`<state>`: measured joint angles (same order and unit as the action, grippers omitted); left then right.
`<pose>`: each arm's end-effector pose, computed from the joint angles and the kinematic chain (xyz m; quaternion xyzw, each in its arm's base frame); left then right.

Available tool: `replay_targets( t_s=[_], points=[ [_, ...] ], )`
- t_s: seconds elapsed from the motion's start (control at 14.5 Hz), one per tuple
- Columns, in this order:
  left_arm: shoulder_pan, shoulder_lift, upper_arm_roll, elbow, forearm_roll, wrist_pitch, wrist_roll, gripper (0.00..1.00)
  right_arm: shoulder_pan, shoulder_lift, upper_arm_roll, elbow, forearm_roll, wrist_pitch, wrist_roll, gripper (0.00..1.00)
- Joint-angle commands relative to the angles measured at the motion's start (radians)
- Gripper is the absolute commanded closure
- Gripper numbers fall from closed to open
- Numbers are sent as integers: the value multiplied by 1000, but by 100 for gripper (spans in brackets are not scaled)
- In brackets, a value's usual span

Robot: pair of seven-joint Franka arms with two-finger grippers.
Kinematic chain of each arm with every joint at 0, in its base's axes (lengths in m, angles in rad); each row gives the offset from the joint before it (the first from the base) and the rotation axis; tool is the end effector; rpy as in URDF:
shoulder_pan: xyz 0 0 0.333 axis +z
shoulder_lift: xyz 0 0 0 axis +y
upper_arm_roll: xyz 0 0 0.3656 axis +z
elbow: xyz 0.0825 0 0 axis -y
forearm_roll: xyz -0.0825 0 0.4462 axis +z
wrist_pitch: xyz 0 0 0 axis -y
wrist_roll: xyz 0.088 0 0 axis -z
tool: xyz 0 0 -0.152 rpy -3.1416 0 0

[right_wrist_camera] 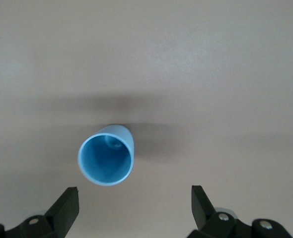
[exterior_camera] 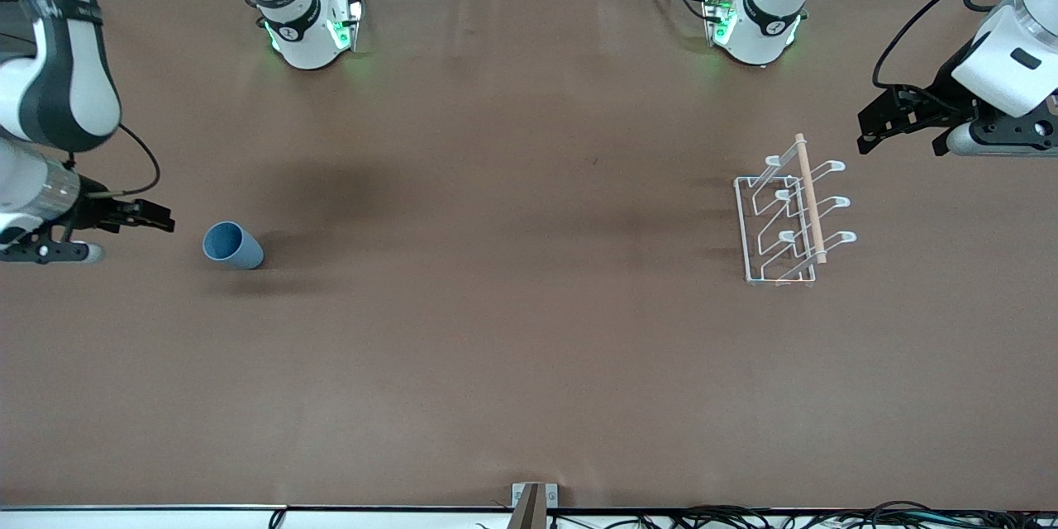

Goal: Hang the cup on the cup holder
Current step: 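Close the right gripper around the light blue cup's body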

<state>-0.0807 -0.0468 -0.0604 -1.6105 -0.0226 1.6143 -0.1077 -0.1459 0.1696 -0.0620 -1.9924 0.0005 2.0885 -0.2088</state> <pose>0.5999 -0.0894 0.6403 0.9995 -0.0165 0.0238 0.0129 0.6225 -0.1306 0.3414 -0.9993 -0.0006 0.0368 0.0026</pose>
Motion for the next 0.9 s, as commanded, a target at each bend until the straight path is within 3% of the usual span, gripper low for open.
replay_targets(
  t_s=[0.0, 0.55, 0.69, 0.83],
  points=[
    [-4, -11, -3, -8, 10, -1, 2, 1, -9, 25, 11, -129, -2, 187, -15, 0],
    [-2, -8, -3, -9, 10, -1, 3, 1, 2, 166, 13, -151, 3, 350, -27, 2],
    [-2, -7, -3, -9, 12, -1, 3, 1, 3, 171, 14, -151, 3, 352, -27, 16],
    [-2, -2, -3, -9, 12, -1, 3, 1, 6, 171, 16, -152, 3, 341, -17, 36]
  ],
)
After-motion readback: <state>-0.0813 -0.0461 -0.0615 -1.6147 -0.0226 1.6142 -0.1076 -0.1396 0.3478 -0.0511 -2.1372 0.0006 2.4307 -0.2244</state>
